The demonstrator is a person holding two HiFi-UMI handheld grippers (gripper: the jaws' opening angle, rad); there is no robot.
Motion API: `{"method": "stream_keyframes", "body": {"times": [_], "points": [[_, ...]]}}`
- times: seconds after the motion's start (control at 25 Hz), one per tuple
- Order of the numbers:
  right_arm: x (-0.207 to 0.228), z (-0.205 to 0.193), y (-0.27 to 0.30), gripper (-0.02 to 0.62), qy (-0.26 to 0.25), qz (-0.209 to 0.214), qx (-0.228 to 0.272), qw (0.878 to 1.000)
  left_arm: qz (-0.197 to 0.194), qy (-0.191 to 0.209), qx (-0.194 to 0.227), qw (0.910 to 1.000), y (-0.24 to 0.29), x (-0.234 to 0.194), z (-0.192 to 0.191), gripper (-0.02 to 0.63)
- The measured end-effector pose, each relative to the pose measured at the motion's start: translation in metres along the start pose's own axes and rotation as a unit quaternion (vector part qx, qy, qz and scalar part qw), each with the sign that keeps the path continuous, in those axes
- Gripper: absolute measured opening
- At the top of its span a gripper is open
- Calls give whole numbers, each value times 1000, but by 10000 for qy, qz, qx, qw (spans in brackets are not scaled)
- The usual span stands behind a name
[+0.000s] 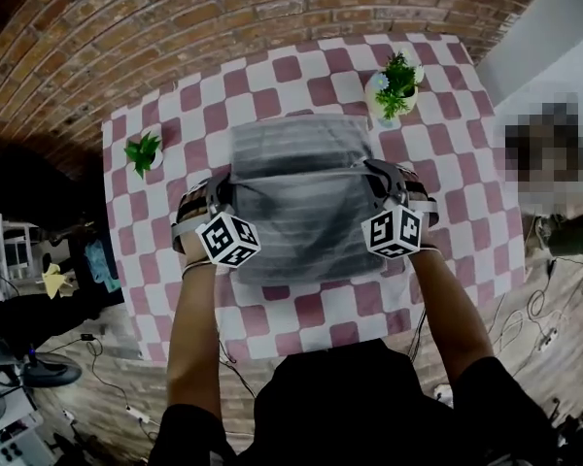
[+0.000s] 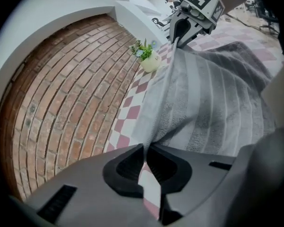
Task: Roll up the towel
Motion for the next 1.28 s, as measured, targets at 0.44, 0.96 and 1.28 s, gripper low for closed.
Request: {"method": "stream_keyframes", "body": {"times": [0.44, 0.96, 1.28], "points": [[27, -18, 75, 18, 460, 26, -282, 9985, -25, -234, -159, 9996, 73, -31, 16, 20], [61, -20, 122, 115, 768, -211, -792, 9937, 165, -621, -336, 9974, 126, -72, 27, 36], [40, -26, 75, 149, 1807, 51, -572, 9819, -152, -2401, 80, 9706, 79, -57, -9, 219]]}}
Point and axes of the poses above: the fingertips, and each gripper's own axes: y forward along the fingers, x to its right, z out of its top, the point moved 4 cm from there along -y, backward along the fingers, and after that the axes turned 6 degrees about -y, right-handed, at the moved point
